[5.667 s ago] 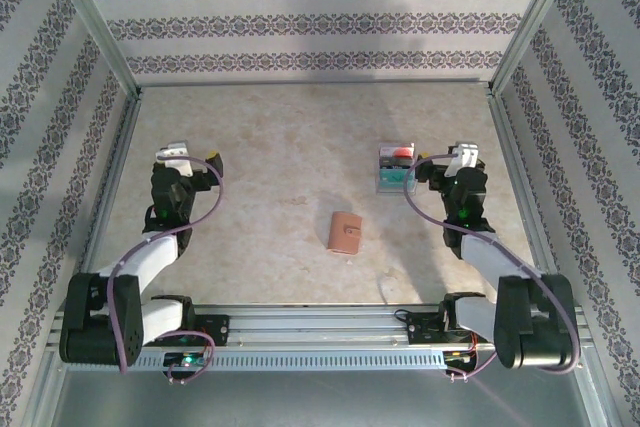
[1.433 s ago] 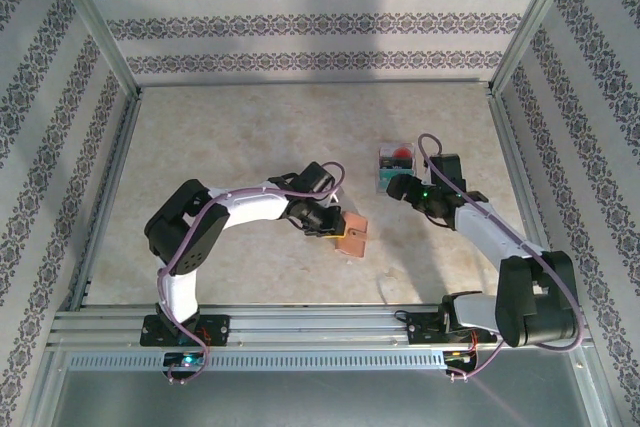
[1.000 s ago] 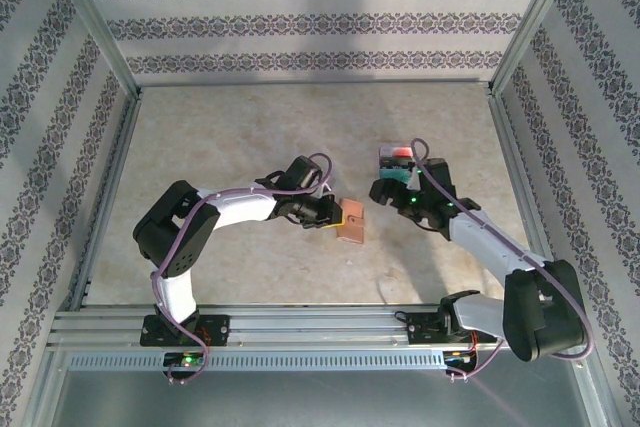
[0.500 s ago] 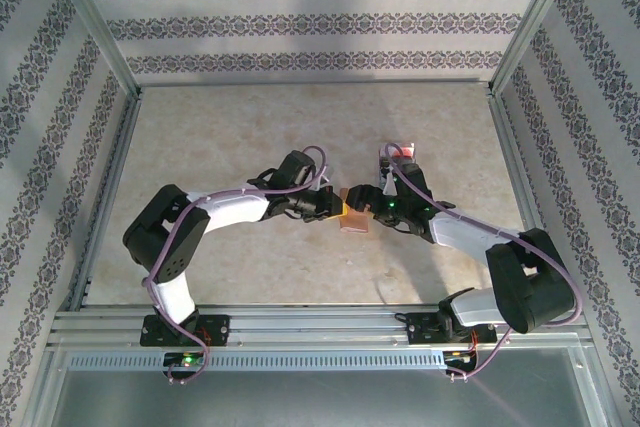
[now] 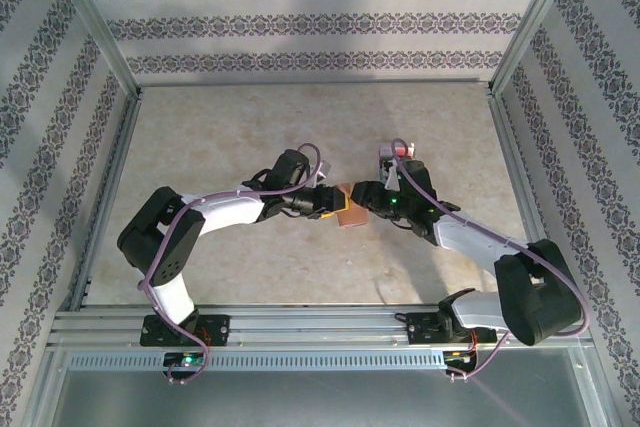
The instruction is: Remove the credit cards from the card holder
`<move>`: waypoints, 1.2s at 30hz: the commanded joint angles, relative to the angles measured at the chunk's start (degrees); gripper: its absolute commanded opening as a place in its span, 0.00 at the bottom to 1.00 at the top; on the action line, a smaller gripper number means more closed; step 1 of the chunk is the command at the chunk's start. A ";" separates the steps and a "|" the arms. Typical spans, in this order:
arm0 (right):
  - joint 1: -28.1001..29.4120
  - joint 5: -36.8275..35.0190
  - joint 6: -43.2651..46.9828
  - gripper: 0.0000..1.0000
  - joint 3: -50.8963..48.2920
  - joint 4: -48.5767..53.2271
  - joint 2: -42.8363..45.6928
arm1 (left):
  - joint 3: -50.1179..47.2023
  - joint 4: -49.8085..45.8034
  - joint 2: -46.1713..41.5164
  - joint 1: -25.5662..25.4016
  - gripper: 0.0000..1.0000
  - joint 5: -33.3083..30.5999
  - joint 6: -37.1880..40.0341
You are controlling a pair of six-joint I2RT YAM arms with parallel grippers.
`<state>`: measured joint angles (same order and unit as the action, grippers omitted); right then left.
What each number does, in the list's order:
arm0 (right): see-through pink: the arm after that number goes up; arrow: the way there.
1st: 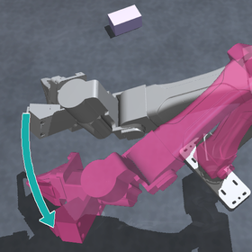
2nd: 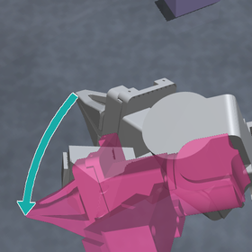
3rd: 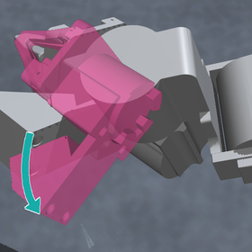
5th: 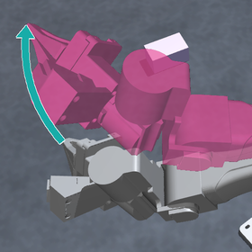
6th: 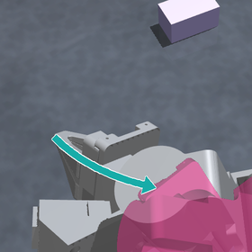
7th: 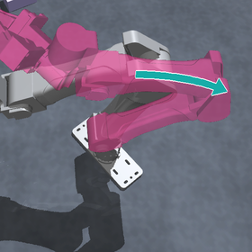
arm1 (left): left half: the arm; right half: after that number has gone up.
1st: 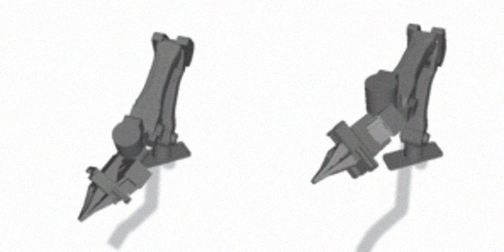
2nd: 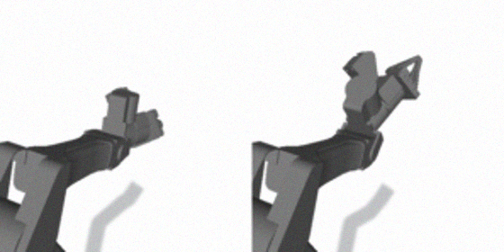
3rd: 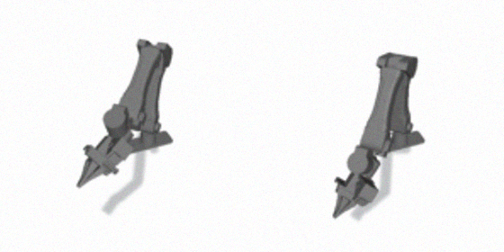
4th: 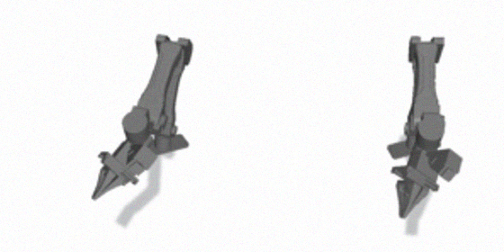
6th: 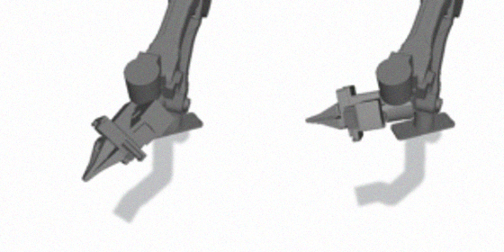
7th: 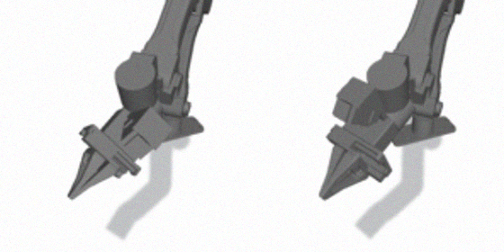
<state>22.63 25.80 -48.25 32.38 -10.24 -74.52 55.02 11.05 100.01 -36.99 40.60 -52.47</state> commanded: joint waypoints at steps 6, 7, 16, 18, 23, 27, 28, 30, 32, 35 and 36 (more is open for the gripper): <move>0.59 4.56 -5.45 0.22 -0.64 -8.67 1.13 | -1.47 14.70 -2.61 0.17 0.36 3.60 -3.08; 0.57 4.69 -5.58 0.16 -0.52 -8.94 1.13 | -1.57 14.81 -2.90 0.23 0.36 3.58 -2.99; -1.21 5.21 -6.47 0.00 -1.05 -9.75 3.46 | -5.02 18.14 -7.31 2.04 0.48 2.59 -2.56; -1.84 5.52 -7.02 0.00 -1.00 -10.27 4.40 | -6.03 18.40 -9.22 2.69 0.53 1.82 -1.89; -3.43 5.66 -9.21 0.01 -0.01 -12.54 6.14 | -7.02 15.73 -13.90 3.44 0.54 -1.49 2.09; -3.48 6.88 -11.43 0.01 2.25 -16.18 5.07 | -7.05 16.23 -15.28 3.52 0.63 -2.38 3.24; -3.47 7.29 -12.11 0.01 2.66 -17.34 4.69 | -6.87 16.23 -15.26 3.59 0.66 -2.20 3.34; -3.34 7.91 -13.32 0.00 3.25 -19.44 4.06 | -6.99 16.42 -14.99 3.68 0.70 -2.09 3.04; -3.21 8.21 -14.23 0.00 3.54 -20.50 3.81 | -7.73 16.84 -14.82 4.07 0.72 -2.10 2.33; -2.95 8.00 -14.46 0.00 3.32 -20.65 4.27 | -9.62 17.58 -15.07 4.78 0.76 -3.07 0.74; -2.91 7.80 -14.42 0.00 3.02 -20.70 4.45 | -10.33 18.12 -15.25 5.03 0.77 -3.56 0.22</move>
<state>19.64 32.03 -61.28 33.71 -26.24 -70.76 46.87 26.57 85.43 -33.12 38.26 -51.24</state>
